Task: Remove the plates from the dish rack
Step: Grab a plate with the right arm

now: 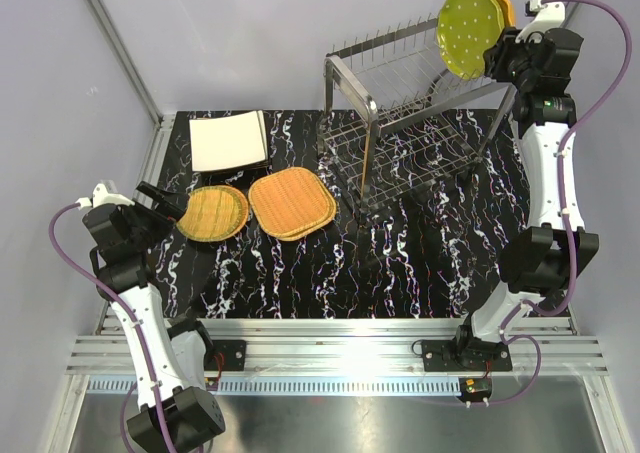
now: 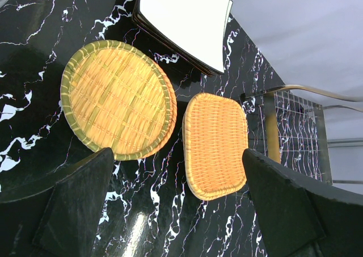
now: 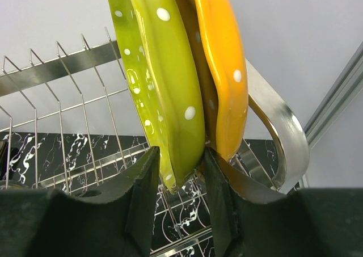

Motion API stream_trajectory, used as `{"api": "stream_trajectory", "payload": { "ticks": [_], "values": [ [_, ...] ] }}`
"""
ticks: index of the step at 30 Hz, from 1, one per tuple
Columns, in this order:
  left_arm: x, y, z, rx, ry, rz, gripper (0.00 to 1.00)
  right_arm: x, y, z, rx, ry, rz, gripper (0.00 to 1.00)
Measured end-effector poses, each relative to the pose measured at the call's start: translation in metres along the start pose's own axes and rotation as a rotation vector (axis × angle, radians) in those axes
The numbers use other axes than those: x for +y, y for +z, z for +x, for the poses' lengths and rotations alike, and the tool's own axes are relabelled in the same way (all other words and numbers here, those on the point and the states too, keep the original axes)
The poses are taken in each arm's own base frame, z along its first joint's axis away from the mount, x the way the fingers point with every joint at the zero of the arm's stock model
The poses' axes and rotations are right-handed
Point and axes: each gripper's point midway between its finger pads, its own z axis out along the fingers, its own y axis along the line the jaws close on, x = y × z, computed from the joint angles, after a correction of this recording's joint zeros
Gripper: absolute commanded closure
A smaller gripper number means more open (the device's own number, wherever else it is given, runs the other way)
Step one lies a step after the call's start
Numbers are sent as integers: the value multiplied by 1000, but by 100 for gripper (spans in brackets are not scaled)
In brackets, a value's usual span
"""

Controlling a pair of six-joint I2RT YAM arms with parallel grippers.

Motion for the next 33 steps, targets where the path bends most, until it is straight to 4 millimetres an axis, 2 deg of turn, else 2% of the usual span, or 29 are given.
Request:
{"api": "stream_trajectory", "payload": {
  "ticks": [3, 6, 11, 18, 33],
  "values": [
    [0, 0, 0, 0, -1, 0, 1, 0, 1, -2, -10, -1, 2, 56],
    [0, 0, 0, 1, -4, 0, 1, -1, 2, -6, -27, -1, 7, 61],
    [0, 0, 0, 0, -8, 1, 1, -6, 4, -12, -59, -9, 33, 80],
    [-1, 0, 0, 1, -14, 1, 1, -8, 7, -14, -88, -16, 38, 97],
    [-3, 0, 1, 7, -22, 11, 1, -7, 8, -24, -132, -44, 37, 100]
  ]
}}
